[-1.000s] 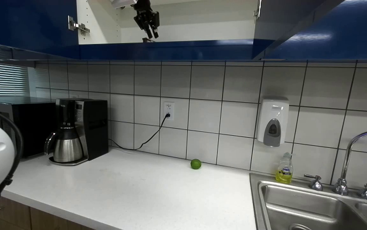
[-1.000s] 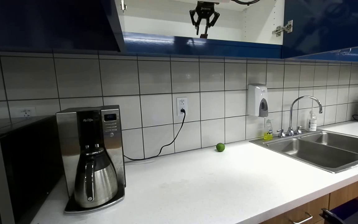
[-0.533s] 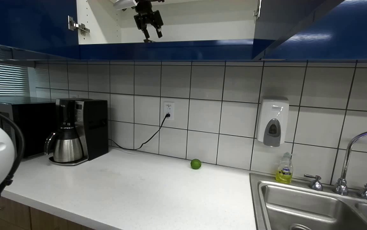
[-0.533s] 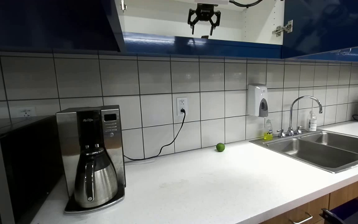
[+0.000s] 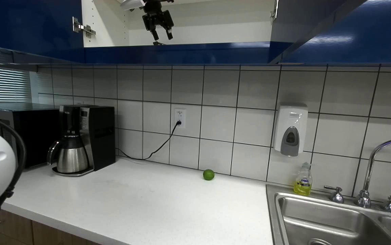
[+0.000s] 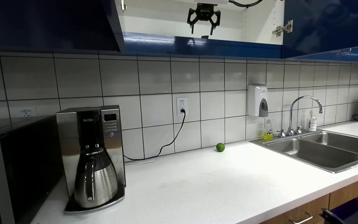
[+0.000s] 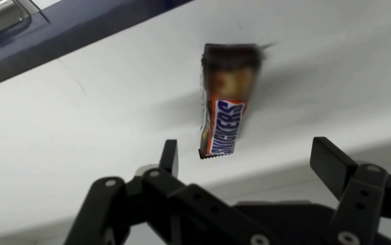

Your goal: Put the chocolate bar in the open cupboard

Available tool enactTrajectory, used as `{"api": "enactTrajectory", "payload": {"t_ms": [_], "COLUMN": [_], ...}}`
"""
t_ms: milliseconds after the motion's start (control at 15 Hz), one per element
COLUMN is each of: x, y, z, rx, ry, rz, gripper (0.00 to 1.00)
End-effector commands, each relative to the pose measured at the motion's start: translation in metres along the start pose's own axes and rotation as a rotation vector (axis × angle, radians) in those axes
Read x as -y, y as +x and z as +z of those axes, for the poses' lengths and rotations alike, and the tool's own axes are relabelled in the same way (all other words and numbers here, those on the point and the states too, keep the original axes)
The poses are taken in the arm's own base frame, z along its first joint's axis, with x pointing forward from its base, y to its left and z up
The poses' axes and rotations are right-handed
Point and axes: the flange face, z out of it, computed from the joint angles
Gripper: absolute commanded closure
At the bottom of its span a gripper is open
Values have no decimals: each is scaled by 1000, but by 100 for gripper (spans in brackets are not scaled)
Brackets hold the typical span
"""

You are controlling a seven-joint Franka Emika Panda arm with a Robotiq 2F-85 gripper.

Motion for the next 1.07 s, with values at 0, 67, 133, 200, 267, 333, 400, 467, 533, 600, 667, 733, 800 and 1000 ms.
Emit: {"api": "enactTrajectory", "payload": {"t_ms": [0, 67, 133, 200, 267, 333, 400, 467, 533, 600, 667, 733, 800, 1000], "x": [-1, -1, -2, -2, -3, -4, -5, -6, -8, -9, -11, -12, -13, -18], "y": [-6, -7, -9, -10, -13, -16, -19, -23, -28, -33, -40, -47, -55, -80], "z": [-17, -20, -24, -28, -32, -37, -41, -45, -48, -51, -55, -59, -63, -76], "rx": [-6, -12, -16, -21, -27, -34, -37, -39, -42, -42, -44, -46, -50, -61], "ry": [8, 12, 14, 17, 19, 17, 15, 12, 9, 5, 3, 4, 13, 25], "rz": [28, 29, 29, 30, 27, 27, 25, 23, 16, 3, -17, -31, -59, -119], "gripper": [0, 0, 0, 0, 0, 0, 0, 0, 0, 0, 0, 0, 0, 0]}}
